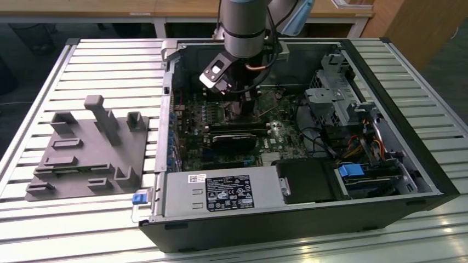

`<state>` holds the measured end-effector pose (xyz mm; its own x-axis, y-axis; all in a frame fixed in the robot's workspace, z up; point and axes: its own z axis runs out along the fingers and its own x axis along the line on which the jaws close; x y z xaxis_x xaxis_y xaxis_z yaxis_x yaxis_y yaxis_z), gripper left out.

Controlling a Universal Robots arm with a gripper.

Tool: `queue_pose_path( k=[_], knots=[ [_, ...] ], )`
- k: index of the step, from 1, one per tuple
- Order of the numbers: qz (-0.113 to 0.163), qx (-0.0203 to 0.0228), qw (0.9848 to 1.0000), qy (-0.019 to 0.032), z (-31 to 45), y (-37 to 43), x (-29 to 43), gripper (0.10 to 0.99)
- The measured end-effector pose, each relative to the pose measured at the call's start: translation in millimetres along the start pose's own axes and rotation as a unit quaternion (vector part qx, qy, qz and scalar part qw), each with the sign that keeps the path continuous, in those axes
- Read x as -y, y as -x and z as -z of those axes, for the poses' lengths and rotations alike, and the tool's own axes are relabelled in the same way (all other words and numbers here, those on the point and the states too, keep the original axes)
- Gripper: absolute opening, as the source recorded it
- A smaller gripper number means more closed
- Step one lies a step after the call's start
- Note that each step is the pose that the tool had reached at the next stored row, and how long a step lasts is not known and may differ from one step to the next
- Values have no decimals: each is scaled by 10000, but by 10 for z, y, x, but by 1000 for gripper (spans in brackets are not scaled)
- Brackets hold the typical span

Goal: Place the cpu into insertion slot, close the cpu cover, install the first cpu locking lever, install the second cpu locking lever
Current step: 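Place the cpu into insertion slot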

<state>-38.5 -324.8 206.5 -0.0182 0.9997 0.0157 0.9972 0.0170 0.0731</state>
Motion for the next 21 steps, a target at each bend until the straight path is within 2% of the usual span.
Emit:
queue_pose_path(
  k=[14,21],
  knots=[
    [-2,0,10000,-3,-93,1,15,541],
    [-2,0,10000,-4,-112,0,17,541]
  ],
)
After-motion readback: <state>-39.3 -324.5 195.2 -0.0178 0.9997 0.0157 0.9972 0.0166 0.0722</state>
